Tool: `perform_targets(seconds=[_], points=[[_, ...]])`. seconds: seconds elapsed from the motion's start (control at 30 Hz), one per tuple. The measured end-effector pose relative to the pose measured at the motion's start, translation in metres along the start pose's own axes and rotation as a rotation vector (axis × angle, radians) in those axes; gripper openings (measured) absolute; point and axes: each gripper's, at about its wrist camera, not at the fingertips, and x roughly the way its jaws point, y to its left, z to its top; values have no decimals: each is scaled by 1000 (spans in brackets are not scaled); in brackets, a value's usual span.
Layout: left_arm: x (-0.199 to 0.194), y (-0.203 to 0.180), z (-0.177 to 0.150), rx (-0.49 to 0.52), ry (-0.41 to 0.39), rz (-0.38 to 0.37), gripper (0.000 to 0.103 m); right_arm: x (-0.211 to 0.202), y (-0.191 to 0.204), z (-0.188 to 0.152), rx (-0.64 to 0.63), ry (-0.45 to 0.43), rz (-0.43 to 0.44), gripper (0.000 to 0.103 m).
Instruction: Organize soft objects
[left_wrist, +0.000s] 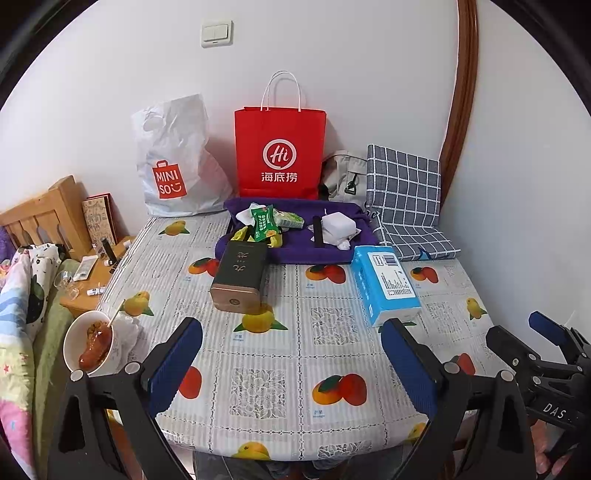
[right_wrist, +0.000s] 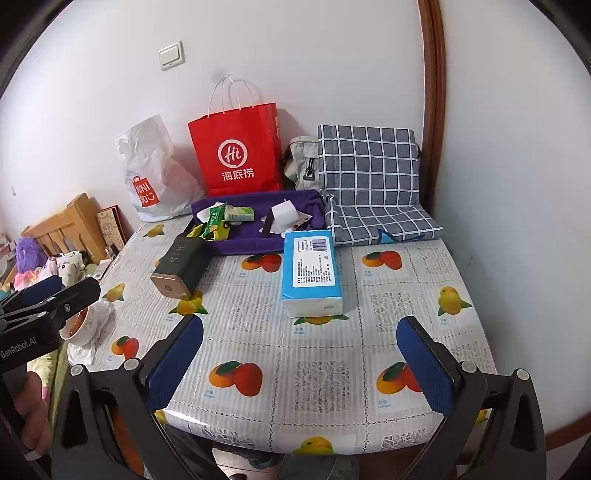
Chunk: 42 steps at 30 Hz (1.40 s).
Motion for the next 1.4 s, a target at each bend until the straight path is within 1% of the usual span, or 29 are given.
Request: perform_targets(seconds=[1.4], points=[[-3, 4, -3, -2, 4, 8, 98, -7, 6, -3, -17, -8, 5, 103]])
